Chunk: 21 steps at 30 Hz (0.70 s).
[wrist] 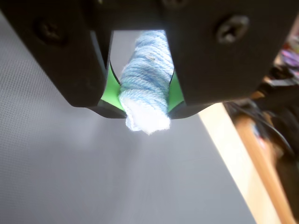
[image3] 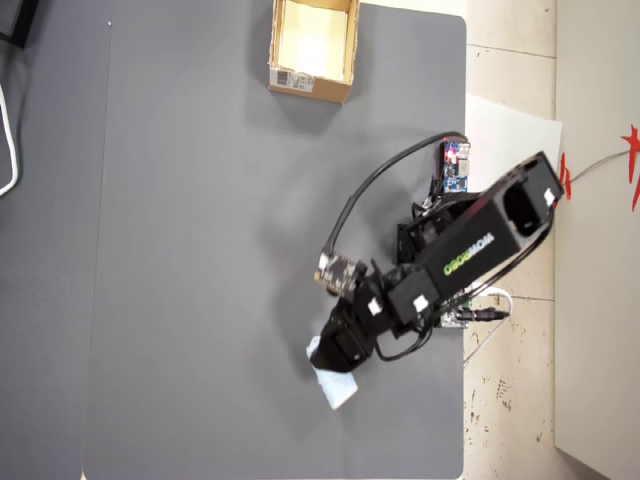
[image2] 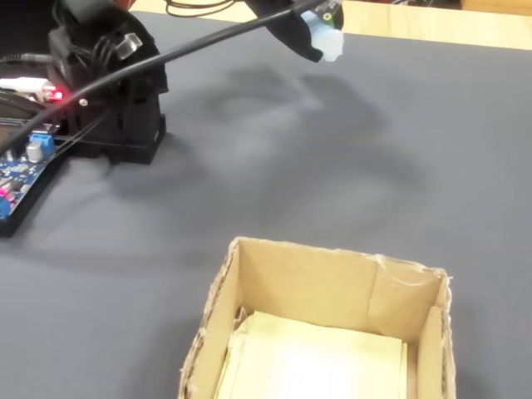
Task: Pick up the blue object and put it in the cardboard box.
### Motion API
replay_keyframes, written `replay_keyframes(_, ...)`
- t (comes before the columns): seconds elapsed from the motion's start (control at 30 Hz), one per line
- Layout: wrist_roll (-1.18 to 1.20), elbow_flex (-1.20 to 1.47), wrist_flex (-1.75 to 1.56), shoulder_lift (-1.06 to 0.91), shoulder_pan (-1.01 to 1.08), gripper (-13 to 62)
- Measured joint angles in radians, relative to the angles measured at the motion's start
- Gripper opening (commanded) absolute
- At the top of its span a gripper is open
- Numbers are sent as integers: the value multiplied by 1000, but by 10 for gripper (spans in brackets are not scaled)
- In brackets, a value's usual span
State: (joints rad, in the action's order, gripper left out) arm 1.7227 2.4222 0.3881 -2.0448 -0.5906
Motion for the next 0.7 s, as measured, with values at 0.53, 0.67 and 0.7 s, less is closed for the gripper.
replay_keyframes(0.53,-244,0,0,-135,663,43)
replay_keyframes(0.67,-327,-75,-8,-110,818,43)
replay_keyframes(0.7,-333,-81,-11,-107,828,43)
